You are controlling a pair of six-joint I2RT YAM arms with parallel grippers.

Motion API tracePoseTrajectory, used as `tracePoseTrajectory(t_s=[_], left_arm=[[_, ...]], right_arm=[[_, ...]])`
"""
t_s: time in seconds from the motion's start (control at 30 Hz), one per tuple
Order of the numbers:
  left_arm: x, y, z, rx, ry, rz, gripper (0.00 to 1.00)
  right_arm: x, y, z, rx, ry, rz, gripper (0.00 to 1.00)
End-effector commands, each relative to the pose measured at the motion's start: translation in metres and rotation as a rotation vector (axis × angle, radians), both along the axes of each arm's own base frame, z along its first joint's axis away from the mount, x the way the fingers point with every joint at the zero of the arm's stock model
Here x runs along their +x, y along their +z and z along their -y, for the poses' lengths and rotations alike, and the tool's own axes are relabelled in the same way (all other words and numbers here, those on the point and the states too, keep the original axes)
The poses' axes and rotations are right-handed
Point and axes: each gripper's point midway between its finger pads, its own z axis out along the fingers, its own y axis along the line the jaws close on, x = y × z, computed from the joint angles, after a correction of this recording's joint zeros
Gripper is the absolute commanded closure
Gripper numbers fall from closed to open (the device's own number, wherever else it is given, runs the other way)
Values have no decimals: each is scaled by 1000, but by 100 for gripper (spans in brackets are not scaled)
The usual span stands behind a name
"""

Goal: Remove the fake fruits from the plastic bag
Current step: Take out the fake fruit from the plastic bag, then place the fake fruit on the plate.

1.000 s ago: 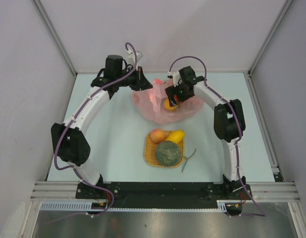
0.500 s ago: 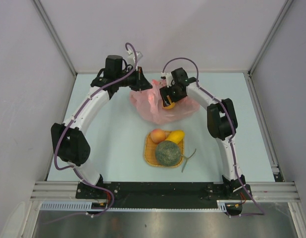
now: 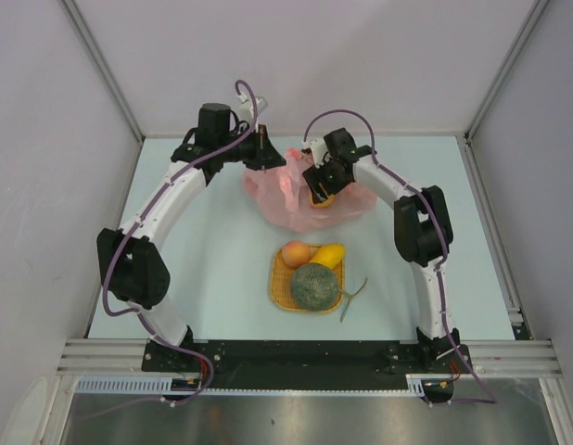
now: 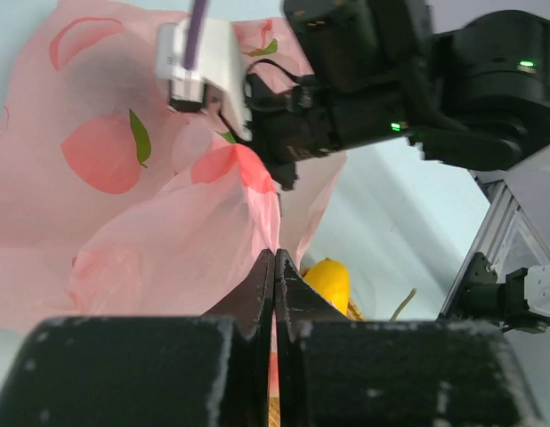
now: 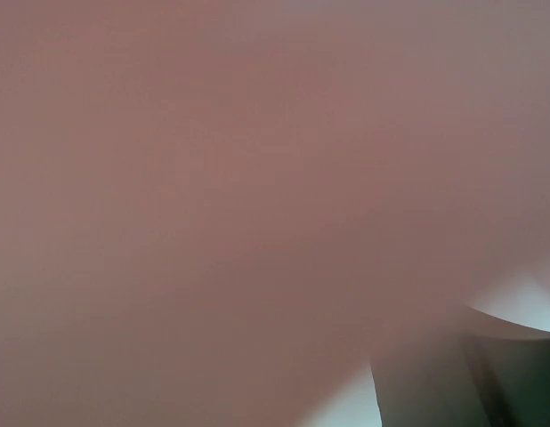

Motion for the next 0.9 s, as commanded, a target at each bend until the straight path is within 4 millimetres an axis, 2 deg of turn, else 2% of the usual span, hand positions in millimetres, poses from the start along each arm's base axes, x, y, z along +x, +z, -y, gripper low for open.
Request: tracePoseTrajectory(t_s=[0.0, 0.17, 0.2, 0.23, 0.27, 0.3, 0.37, 0.47, 0.5, 0.57, 0.6, 0.63, 0.67, 0.7, 0.73, 0.77, 0.8, 0.87], left_arm=[[2, 22, 4, -78, -9, 17, 100], [-6, -1, -6, -46, 18, -25, 100], [-9, -1, -9, -23, 10, -9, 100], [-13, -11, -15, 30, 23, -27, 100], [-12, -13, -22, 79, 28, 6, 100], [-15, -10, -27, 103, 35, 29, 100], [-17, -18, -37, 172, 38, 59, 100], [-23, -23, -38, 189, 12, 51, 100], [-23, -24, -38, 187, 11, 53, 100], [-26, -25, -37, 164, 21, 49, 100], [-29, -25, -34, 145, 10, 45, 100], [-30, -29, -33, 133, 11, 38, 100], [-34, -24, -32, 103, 32, 19, 100], [-37, -23, -32, 83, 39, 7, 100], [-41, -26, -30, 58, 37, 0, 100], [-47, -19, -28, 25, 33, 5, 100], [-52, -25, -27, 14, 24, -10, 100], [-55, -20, -29, -4, 53, -15, 100]], right_arm=[[-25, 75, 1, 25, 112, 112, 52], [-62, 119, 11, 79, 185, 141, 53], [-65, 124, 12, 93, 193, 148, 53], [-65, 127, 18, 105, 185, 155, 53], [-70, 143, 19, 141, 177, 176, 53], [-75, 145, 22, 156, 168, 165, 53], [-84, 157, 27, 201, 164, 163, 54], [-107, 185, 24, 258, 162, 214, 55], [-127, 205, 14, 273, 216, 256, 55], [-153, 218, 3, 247, 318, 309, 58], [-183, 223, -21, 215, 470, 359, 60], [-202, 228, -22, 186, 534, 406, 62], [-222, 228, -33, 165, 619, 426, 65], [-255, 224, -51, 140, 750, 440, 80], [-267, 223, -55, 108, 778, 451, 92], [-280, 219, -60, 100, 821, 441, 100], [-306, 208, -68, 88, 906, 402, 100], [-323, 184, -75, 40, 998, 340, 100]])
